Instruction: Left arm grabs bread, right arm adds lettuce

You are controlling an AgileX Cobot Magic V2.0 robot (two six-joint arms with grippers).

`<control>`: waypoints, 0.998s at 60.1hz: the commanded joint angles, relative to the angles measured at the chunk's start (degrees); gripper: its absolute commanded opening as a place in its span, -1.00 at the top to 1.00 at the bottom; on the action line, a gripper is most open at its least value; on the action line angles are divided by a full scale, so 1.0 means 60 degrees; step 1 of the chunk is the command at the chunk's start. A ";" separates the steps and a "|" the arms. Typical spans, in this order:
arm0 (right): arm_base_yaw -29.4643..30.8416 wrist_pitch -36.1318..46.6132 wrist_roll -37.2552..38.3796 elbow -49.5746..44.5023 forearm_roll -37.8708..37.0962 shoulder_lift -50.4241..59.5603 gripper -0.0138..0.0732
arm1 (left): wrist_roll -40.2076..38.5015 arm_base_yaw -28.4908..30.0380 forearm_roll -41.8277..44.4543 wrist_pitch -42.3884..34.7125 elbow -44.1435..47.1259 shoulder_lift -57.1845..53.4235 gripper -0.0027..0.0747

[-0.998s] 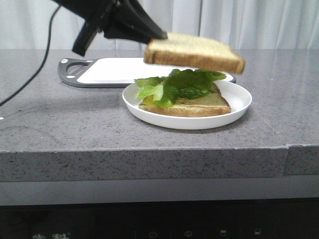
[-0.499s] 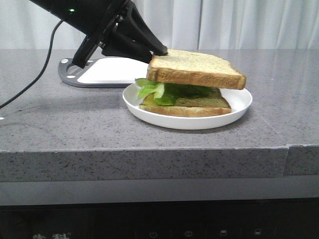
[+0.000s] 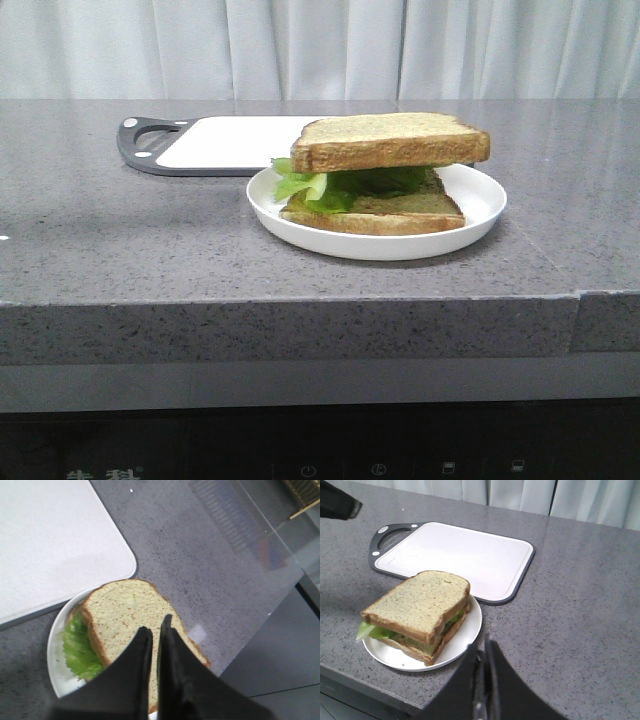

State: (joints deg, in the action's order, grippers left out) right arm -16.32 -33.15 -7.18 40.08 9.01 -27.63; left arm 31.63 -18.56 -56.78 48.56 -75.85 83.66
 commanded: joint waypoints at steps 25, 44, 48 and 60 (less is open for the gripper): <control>0.0060 0.2480 0.0751 -0.1360 -0.0186 0.1397 0.82 | 0.0048 -0.0259 0.3956 -0.5168 0.4524 -0.6575 0.99; 0.0060 0.1861 0.0751 -0.2889 -0.0186 0.3636 0.82 | 0.0048 -0.0259 0.4277 -0.6299 0.8481 -1.0510 0.99; 0.0060 0.1871 0.0751 -0.2955 -0.0186 0.3746 0.82 | 0.0048 -0.0259 0.4277 -0.6299 0.8902 -1.0920 0.99; 0.0060 0.1859 0.0751 -0.2963 -0.0186 0.3737 0.82 | 0.0048 -0.0259 0.4239 -0.6567 0.8993 -1.1165 0.99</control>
State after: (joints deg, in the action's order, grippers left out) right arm -16.32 -26.37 -2.51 21.13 8.29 -4.49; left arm 31.89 -19.63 -30.49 14.57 -20.27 16.39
